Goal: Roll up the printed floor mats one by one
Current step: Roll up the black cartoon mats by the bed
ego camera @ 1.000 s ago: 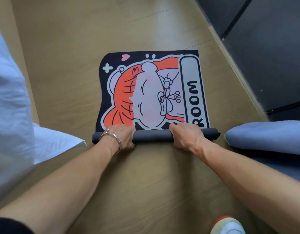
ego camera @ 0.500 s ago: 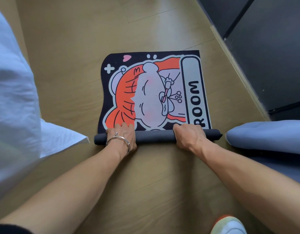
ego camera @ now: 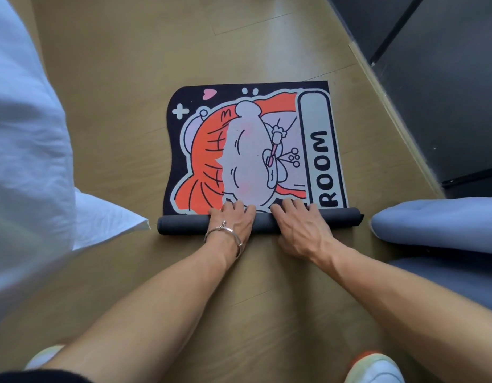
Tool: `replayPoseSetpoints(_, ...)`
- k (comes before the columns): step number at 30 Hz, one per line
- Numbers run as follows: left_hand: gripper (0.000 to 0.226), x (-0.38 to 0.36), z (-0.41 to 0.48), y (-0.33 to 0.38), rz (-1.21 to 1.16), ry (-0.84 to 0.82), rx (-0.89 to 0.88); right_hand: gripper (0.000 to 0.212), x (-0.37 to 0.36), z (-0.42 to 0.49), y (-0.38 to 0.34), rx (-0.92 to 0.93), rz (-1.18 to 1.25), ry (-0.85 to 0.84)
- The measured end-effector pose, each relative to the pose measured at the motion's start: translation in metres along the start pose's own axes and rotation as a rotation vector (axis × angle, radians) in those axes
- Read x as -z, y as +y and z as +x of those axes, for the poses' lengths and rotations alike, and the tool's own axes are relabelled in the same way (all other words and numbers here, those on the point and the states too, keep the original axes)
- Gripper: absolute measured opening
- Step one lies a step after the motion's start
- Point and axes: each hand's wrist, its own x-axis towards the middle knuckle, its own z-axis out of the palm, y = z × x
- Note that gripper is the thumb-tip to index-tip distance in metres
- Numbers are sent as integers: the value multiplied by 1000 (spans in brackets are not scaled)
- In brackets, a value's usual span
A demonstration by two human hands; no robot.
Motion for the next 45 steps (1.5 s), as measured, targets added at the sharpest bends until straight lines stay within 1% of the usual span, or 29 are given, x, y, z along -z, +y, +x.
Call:
replayPoseSetpoints(2,50,-6,-7,4,21,76,-13,39,-1,-1,-4,-7,8,5)
replayPoseSetpoints(4,57,-15,-11,6,20,127,-49,37,4,4,-7,-26,28,-37)
replayPoseSetpoints(5,57,-16,-11,5,5,135,-53,36,6,8,-7,-29,36,-56)
replayPoseSetpoints(7,50,-14,-8,4,-43,117,-39,35,10,10,-8,-29,27,-57)
replayPoseSetpoints(10,38,-8,-6,6,-84,67,-18,28,4,4,-15,17,-34,37)
replayPoseSetpoints(12,36,-4,-6,8,-91,46,-37,26,1,1,-18,9,0,20)
replayPoseSetpoints(14,44,-5,-8,6,-83,49,-81,27,4,6,-15,-21,85,-45)
replayPoseSetpoints(16,58,-10,-9,0,-74,80,-141,31,11,12,-12,-40,163,-120)
replayPoseSetpoints(17,62,-12,-10,-2,-63,94,-169,33,12,13,-11,-46,180,-114)
replayPoseSetpoints(19,60,-17,-11,-3,-25,106,-185,35,8,7,-13,-35,147,-44)
replayPoseSetpoints(22,54,-12,-7,-1,-17,86,-163,43,-9,-5,-19,-9,-16,49)
replayPoseSetpoints(24,55,-5,-1,-3,-28,84,-190,40,-10,-4,-20,-37,-27,142)
replayPoseSetpoints(26,59,1,2,-8,-72,69,-222,28,0,2,-19,-60,34,76)
replayPoseSetpoints(27,62,2,3,-12,-82,66,-241,26,5,7,-17,-74,96,-3)
replayPoseSetpoints(29,67,2,2,-20,-40,86,-263,28,15,18,-13,-85,178,-136)
replayPoseSetpoints(31,66,2,1,-22,-6,78,-213,33,27,26,-9,-85,254,-249)
replayPoseSetpoints(32,63,3,2,-20,-13,50,-171,34,30,27,-8,-92,264,-270)
replayPoseSetpoints(33,59,4,3,-18,-27,13,-132,35,30,26,-9,-96,236,-246)
replayPoseSetpoints(35,51,6,8,-13,-57,-43,-87,36,19,16,-14,-51,82,-85)
replayPoseSetpoints(36,48,7,11,-12,-78,-59,-78,41,10,10,-16,-30,8,-19)
replayPoseSetpoints(38,47,7,14,-10,-110,-66,-62,55,-6,5,-17,-22,-63,50)
replayPoseSetpoints(39,47,5,14,-9,-108,-53,-62,57,-7,5,-16,-25,-66,76)
replayPoseSetpoints(40,48,3,11,-8,-97,-24,-60,54,-5,7,-16,-19,-65,110)
replayPoseSetpoints(42,50,-3,3,-7,-76,65,-59,39,1,11,-16,2,-38,75)
replayPoseSetpoints(43,53,-8,-2,-6,-67,102,-70,34,3,12,-16,3,-20,31)
replayPoseSetpoints(45,56,-16,-11,-7,-60,147,-113,33,4,9,-16,17,22,-17)
